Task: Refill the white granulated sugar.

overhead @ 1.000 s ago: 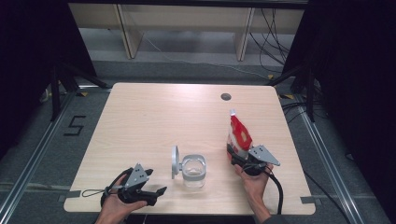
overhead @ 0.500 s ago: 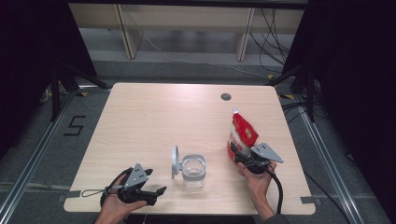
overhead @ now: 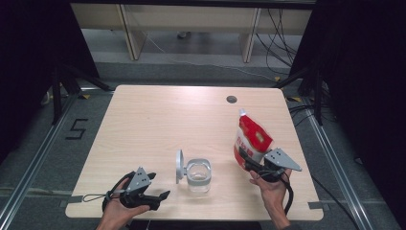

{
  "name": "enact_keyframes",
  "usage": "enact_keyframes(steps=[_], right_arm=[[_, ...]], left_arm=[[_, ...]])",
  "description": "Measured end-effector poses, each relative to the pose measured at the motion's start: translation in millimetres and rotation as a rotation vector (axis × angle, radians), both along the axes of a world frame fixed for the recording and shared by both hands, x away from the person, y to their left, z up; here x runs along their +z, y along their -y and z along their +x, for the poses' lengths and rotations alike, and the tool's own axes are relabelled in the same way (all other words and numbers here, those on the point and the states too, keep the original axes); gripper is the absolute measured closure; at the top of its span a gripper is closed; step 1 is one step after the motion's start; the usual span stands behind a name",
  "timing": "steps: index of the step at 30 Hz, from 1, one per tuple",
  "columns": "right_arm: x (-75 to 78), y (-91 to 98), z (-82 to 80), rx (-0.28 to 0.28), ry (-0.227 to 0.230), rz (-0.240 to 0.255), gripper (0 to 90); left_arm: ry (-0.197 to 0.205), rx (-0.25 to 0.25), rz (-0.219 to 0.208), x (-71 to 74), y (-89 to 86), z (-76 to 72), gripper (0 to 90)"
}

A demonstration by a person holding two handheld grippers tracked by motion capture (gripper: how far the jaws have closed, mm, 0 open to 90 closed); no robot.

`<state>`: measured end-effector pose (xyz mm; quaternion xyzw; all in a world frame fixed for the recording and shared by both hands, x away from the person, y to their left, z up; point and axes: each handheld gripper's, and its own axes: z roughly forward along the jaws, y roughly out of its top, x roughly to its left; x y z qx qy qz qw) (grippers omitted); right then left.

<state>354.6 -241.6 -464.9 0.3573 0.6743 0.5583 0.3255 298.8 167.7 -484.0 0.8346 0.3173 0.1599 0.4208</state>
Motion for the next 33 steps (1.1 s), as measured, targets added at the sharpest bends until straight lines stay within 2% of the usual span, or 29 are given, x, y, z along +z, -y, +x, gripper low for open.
enact_keyframes(steps=[1,2,3,4,6,9,10,11,12,14,16,17,18,19,20,21,22,23,26,27,28,29,30,32,33], right_arm=[[7.5,-0.3,-8.8,0.017,0.022,-0.013,46.6],[7.5,-0.3,-8.8,0.017,0.022,-0.013,46.6],[14.6,1.4,-19.4,0.023,0.041,-0.035,46.6],[16.8,2.1,-21.4,0.030,0.067,-0.051,46.6],[21.2,1.9,-30.6,0.026,0.076,-0.116,46.6],[22.7,0.8,-36.9,0.033,0.082,-0.145,46.7],[23.0,2.2,-39.7,0.043,0.081,-0.181,46.7],[23.0,2.2,-39.7,0.043,0.081,-0.181,46.7],[23.6,1.4,-42.9,0.053,0.087,-0.207,46.7],[24.2,0.8,-44.3,0.049,0.086,-0.213,46.8],[26.5,-0.4,-48.1,0.053,0.105,-0.252,46.8],[29.1,-1.0,-52.5,0.055,0.111,-0.303,46.9],[29.1,-1.0,-52.5,0.055,0.111,-0.303,46.9],[30.7,-2.7,-57.1,0.053,0.130,-0.355,46.9],[30.7,-2.7,-57.1,0.053,0.130,-0.355,46.9],[31.1,-3.3,-59.3,0.054,0.129,-0.383,46.9],[32.5,-5.0,-63.2,0.059,0.143,-0.463,46.9],[32.5,-5.0,-63.2,0.059,0.143,-0.463,46.9],[34.4,-8.7,-67.9,0.066,0.147,-0.541,46.9],[35.2,-11.8,-71.3,0.067,0.156,-0.608,47.0],[35.6,-14.4,-72.7,0.072,0.169,-0.646,47.0],[35.4,-16.9,-74.8,0.066,0.169,-0.670,47.0],[35.4,-16.9,-74.8,0.066,0.169,-0.670,47.0],[36.2,-20.5,-76.4,0.077,0.192,-0.746,47.1],[34.9,-25.4,-79.8,0.084,0.189,-0.787,47.1]], left_arm=[[0.005,-0.005,0.004,0.1,-0.2,0.5,21.1],[0.004,-0.006,0.005,0.1,-0.1,0.4,21.1],[0.004,-0.005,0.006,-0.1,0.0,0.4,21.1],[0.003,-0.005,0.007,-0.2,0.0,0.4,21.1],[0.003,-0.004,0.007,-0.2,0.0,0.5,21.1],[0.005,0.002,0.006,-0.3,-0.3,0.6,21.1],[0.000,0.008,0.006,-0.5,-0.4,0.5,21.1],[-0.010,0.012,-0.006,-0.8,0.1,-0.2,21.1],[-0.010,0.014,-0.008,-0.9,0.2,-0.2,21.1],[-0.010,0.012,-0.007,-0.8,0.1,-0.3,21.1],[-0.014,0.008,-0.007,-0.9,-0.1,0.0,21.1],[-0.016,0.009,-0.006,-1.1,0.2,0.0,21.1],[-0.016,0.009,-0.006,-1.1,0.2,0.0,21.1],[-0.013,0.011,-0.008,-1.2,0.6,-0.2,21.1],[-0.013,0.011,-0.008,-1.2,0.6,-0.2,21.1],[-0.007,0.005,0.003,-0.9,0.1,0.3,21.1],[-0.011,0.001,0.003,-0.9,0.1,0.1,21.1],[-0.012,0.006,0.002,-1.2,0.4,0.2,21.1],[-0.011,0.001,0.002,-1.2,0.8,0.0,21.1],[-0.010,0.000,0.004,-1.3,0.8,0.0,21.1],[-0.010,0.001,0.004,-1.4,0.8,0.1,21.1],[-0.012,0.004,0.002,-1.5,0.9,-0.1,21.1],[-0.012,0.004,0.002,-1.5,0.9,-0.1,21.1],[-0.007,0.000,0.006,-1.3,0.7,0.0,21.1],[-0.009,0.002,0.003,-1.4,0.8,-0.2,21.1]])
